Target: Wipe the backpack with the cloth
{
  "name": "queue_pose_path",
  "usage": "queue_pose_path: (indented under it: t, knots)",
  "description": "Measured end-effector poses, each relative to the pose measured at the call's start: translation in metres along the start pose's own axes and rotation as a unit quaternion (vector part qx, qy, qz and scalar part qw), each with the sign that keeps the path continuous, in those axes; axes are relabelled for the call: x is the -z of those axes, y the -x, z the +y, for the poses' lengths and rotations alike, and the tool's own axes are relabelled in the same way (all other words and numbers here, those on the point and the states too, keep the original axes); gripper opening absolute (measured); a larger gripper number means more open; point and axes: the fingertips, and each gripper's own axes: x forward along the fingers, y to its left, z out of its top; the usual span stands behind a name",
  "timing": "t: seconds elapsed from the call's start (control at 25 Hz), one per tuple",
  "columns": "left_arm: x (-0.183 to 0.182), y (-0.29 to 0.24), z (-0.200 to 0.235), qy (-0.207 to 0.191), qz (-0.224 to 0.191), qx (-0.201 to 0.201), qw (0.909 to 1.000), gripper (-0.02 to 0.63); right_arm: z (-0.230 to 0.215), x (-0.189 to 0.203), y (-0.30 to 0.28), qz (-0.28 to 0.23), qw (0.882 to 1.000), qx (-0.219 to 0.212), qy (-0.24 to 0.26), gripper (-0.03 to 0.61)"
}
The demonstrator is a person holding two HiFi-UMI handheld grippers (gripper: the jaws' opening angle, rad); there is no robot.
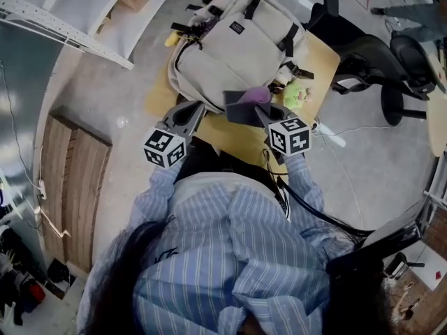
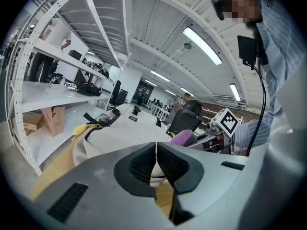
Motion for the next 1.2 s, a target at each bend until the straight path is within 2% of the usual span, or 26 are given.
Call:
queue_pose_path:
  t: [0.2,0.4,0.76,1.0,1.2]
  knots:
    - [0.005,-0.003,-0.013,-0.004,0.006,0.013,0.9999,0.012,-0.019,0.022,0.023,0.004,0.999,0.030,-0.019,0.041]
    - [0.006,-0.003,-0.018,-0.005,0.008,0.016,0.9998,0.012,-0.016,0.010,0.037,-0.009,1.000,0.027,-0.010,0.041]
    - [0.003,0.010,0.004,0.000,0.006,-0.002,1.0000,0.012,0.025,-0.089,0.033,-0.083,0.995,-0.029,0.041,0.041]
    - [-0.005,0.019,0.032,0.006,0.001,-0.014,0.9999,0.012,0.048,-0.158,-0.019,-0.108,0.990,-0.046,0.074,0.041]
    - [-0.010,0.023,0.050,0.007,0.001,-0.013,0.9999,0.012,0.065,-0.196,-0.075,-0.106,0.989,-0.053,0.086,0.041]
